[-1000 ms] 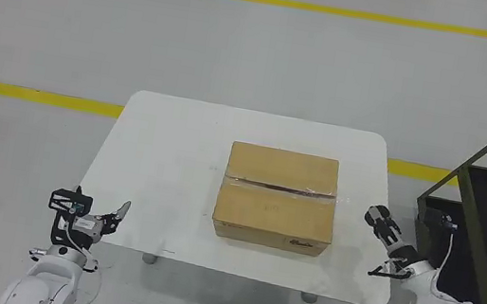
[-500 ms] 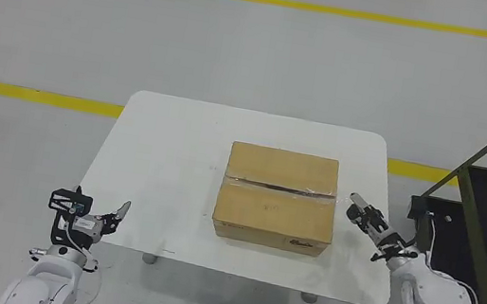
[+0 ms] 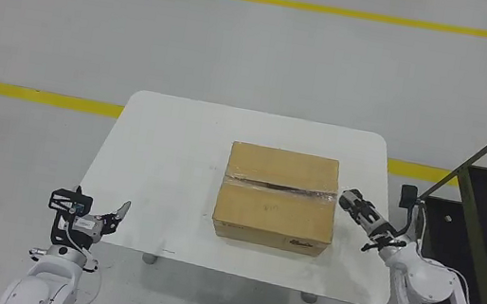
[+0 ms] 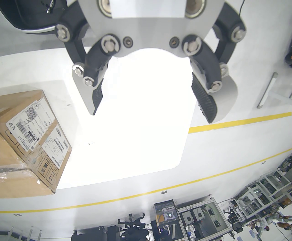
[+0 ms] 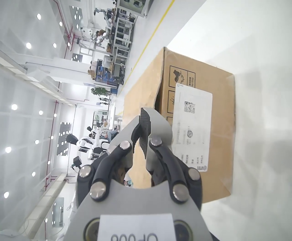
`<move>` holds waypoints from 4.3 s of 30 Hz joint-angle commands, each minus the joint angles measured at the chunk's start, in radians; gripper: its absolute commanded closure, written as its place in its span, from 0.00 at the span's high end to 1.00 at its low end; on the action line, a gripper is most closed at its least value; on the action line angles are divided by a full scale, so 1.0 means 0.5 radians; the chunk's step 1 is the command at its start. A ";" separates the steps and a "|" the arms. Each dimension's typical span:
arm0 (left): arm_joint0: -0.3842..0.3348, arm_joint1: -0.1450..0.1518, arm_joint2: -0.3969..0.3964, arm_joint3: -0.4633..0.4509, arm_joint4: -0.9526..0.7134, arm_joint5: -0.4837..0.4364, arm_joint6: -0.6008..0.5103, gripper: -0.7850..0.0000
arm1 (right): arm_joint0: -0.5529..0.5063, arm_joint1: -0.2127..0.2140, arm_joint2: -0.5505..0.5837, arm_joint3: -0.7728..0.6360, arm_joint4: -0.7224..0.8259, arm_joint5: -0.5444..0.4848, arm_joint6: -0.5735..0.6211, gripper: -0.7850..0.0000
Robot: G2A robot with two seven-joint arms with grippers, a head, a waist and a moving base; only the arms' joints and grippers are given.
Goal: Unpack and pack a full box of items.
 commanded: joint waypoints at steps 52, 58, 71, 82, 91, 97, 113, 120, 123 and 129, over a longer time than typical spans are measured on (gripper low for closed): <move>-0.275 -0.041 0.379 -0.172 -0.162 -0.276 -0.178 1.00 | 0.850 -0.024 -0.677 -0.123 -0.627 -0.229 0.199 0.00; -0.275 -0.041 0.379 -0.172 -0.162 -0.276 -0.178 1.00 | 0.846 -0.022 -0.695 -0.110 -0.613 -0.210 0.202 0.00; -0.645 -0.131 0.917 0.056 -0.417 -0.352 -0.302 1.00 | 0.892 -0.015 -0.728 -0.167 -0.704 -0.104 0.248 0.00; -0.698 -0.148 0.973 0.098 -0.468 -0.328 -0.307 1.00 | 0.900 0.002 -0.723 -0.224 -0.818 -0.036 0.308 0.00; -0.785 -0.178 1.070 0.175 -0.549 -0.329 -0.259 1.00 | 0.929 0.007 -0.758 -0.257 -0.833 -0.053 0.386 0.00; -1.025 -0.251 1.271 0.422 -0.553 -0.191 -0.217 1.00 | 0.969 0.008 -0.786 -0.278 -0.841 -0.056 0.422 0.00; -1.409 -0.399 1.489 0.773 -0.535 0.133 -0.232 1.00 | 1.019 0.011 -0.862 -0.286 -0.845 -0.079 0.521 0.00; -1.494 -0.450 1.529 0.893 -0.549 0.194 -0.200 0.46 | 1.051 0.011 -0.894 -0.264 -0.828 -0.110 0.551 0.00; -1.511 -0.463 1.530 0.928 -0.546 0.192 -0.186 0.17 | 1.061 0.014 -0.896 -0.254 -0.822 -0.120 0.572 0.00; -1.521 -0.481 1.510 0.957 -0.532 0.203 -0.156 0.00 | 1.068 0.018 -0.905 -0.245 -0.813 -0.129 0.597 0.00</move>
